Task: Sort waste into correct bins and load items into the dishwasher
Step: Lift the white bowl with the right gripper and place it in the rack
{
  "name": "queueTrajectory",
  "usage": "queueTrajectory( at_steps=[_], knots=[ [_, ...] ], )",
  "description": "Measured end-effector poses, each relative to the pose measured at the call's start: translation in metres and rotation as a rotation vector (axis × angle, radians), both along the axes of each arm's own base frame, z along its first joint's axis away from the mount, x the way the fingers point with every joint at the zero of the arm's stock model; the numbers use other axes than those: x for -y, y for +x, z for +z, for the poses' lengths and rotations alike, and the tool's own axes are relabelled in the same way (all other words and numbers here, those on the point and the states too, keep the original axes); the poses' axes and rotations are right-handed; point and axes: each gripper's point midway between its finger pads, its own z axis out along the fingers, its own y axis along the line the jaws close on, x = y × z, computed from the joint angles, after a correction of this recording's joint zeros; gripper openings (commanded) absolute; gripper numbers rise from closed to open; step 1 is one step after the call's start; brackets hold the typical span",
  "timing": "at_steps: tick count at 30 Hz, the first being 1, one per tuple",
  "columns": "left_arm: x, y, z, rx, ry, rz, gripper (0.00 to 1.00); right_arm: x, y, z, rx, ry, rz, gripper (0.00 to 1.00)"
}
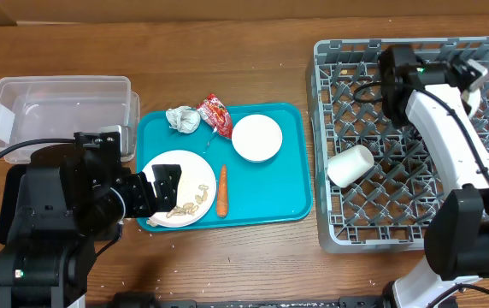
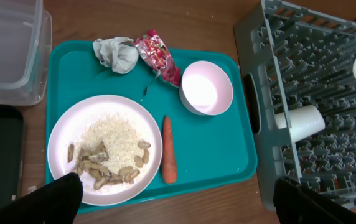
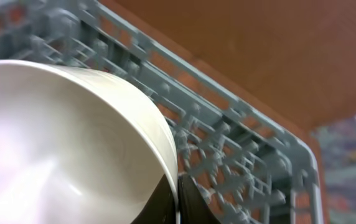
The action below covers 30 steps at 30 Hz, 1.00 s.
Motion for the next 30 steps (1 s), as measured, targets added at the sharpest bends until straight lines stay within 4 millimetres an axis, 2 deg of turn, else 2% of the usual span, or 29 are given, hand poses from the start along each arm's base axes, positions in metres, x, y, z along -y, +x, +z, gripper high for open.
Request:
queueTrajectory(
  at_steps=[10, 23, 30],
  knots=[
    [0.0, 0.0, 0.0, 0.0, 0.0, 0.0, 1.0, 0.001, 0.032, 0.017, -0.046, -0.1, 0.12, 0.04],
    [0.0, 0.0, 0.0, 0.0, 0.0, 0.0, 1.0, 0.003, 0.034, 0.012, -0.161, -0.144, 0.168, 0.04],
    [0.0, 0.0, 0.0, 0.0, 0.0, 0.0, 1.0, 0.004, 0.036, -0.01, -0.26, -0.169, 0.167, 0.04]
  ],
)
